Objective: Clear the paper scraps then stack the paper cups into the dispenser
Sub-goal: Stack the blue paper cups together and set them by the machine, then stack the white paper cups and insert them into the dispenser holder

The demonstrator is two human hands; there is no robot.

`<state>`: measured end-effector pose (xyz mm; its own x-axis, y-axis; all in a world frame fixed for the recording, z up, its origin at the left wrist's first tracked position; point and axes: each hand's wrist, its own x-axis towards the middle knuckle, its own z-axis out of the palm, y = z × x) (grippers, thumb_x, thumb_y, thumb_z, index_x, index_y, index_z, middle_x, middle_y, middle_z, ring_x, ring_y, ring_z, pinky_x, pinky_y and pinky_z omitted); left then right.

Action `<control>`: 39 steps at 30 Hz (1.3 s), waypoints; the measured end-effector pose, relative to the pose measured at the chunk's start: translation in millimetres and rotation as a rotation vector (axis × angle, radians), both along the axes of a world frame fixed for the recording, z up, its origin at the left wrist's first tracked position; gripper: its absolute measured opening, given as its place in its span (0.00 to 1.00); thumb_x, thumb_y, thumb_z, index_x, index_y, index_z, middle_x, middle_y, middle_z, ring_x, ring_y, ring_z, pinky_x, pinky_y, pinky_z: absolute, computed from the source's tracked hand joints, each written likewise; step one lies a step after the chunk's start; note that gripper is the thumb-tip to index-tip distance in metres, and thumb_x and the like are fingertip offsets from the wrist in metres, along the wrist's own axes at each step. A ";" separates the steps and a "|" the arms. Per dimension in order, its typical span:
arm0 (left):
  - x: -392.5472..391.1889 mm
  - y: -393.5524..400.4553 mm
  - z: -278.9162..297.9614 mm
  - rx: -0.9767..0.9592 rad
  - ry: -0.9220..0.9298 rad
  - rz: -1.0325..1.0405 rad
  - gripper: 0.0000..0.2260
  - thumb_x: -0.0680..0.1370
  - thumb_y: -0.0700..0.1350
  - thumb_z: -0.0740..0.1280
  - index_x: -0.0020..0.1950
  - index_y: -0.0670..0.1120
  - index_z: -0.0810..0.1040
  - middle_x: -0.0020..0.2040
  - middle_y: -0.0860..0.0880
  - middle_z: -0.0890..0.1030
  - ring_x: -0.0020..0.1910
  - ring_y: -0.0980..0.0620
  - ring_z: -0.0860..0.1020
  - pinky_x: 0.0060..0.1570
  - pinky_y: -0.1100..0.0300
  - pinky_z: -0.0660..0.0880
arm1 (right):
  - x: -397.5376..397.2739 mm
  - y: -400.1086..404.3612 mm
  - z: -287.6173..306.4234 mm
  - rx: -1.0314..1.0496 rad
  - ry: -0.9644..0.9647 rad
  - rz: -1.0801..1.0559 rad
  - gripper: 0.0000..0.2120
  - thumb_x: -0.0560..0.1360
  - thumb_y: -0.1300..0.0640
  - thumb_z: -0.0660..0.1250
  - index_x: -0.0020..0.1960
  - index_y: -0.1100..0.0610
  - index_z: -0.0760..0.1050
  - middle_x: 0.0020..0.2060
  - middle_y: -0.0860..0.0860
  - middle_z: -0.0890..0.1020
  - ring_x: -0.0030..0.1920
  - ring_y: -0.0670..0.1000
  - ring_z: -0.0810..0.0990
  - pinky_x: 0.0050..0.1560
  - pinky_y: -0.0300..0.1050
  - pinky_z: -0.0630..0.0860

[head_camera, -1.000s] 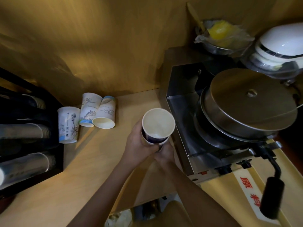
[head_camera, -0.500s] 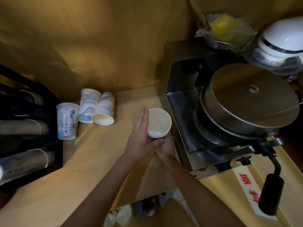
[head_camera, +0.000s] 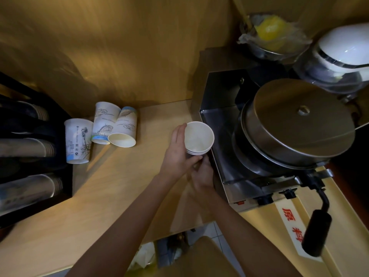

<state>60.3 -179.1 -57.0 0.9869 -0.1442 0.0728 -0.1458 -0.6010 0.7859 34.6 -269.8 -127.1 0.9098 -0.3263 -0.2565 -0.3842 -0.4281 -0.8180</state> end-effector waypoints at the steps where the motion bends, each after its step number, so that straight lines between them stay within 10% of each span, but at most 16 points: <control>1: -0.3 0.5 2.2 0.008 0.004 -0.004 0.42 0.65 0.44 0.76 0.72 0.41 0.56 0.71 0.43 0.62 0.69 0.48 0.62 0.58 0.74 0.57 | -3.6 0.2 0.5 -0.006 0.003 0.018 0.24 0.71 0.62 0.68 0.64 0.64 0.65 0.60 0.63 0.77 0.60 0.60 0.76 0.58 0.44 0.70; 6: -8.2 16.4 16.0 0.171 0.051 -0.107 0.51 0.63 0.48 0.77 0.74 0.44 0.46 0.76 0.44 0.55 0.74 0.47 0.58 0.69 0.51 0.65 | -17.8 9.2 2.6 -0.050 0.049 0.021 0.29 0.70 0.61 0.66 0.68 0.63 0.60 0.61 0.64 0.76 0.60 0.63 0.76 0.62 0.56 0.73; 20: -69.2 167.7 36.1 0.477 0.136 0.110 0.31 0.74 0.50 0.66 0.71 0.41 0.57 0.70 0.40 0.65 0.69 0.42 0.64 0.65 0.49 0.66 | -40.4 102.1 59.1 -0.119 0.036 0.273 0.21 0.74 0.58 0.63 0.65 0.64 0.66 0.61 0.63 0.76 0.60 0.60 0.75 0.59 0.46 0.70; 39: -13.4 230.3 33.1 0.405 0.100 0.381 0.24 0.78 0.48 0.59 0.72 0.42 0.58 0.72 0.41 0.63 0.69 0.42 0.65 0.65 0.47 0.67 | 74.2 168.6 105.3 -0.589 -0.221 0.910 0.28 0.75 0.54 0.62 0.72 0.54 0.56 0.69 0.56 0.68 0.67 0.58 0.65 0.62 0.53 0.68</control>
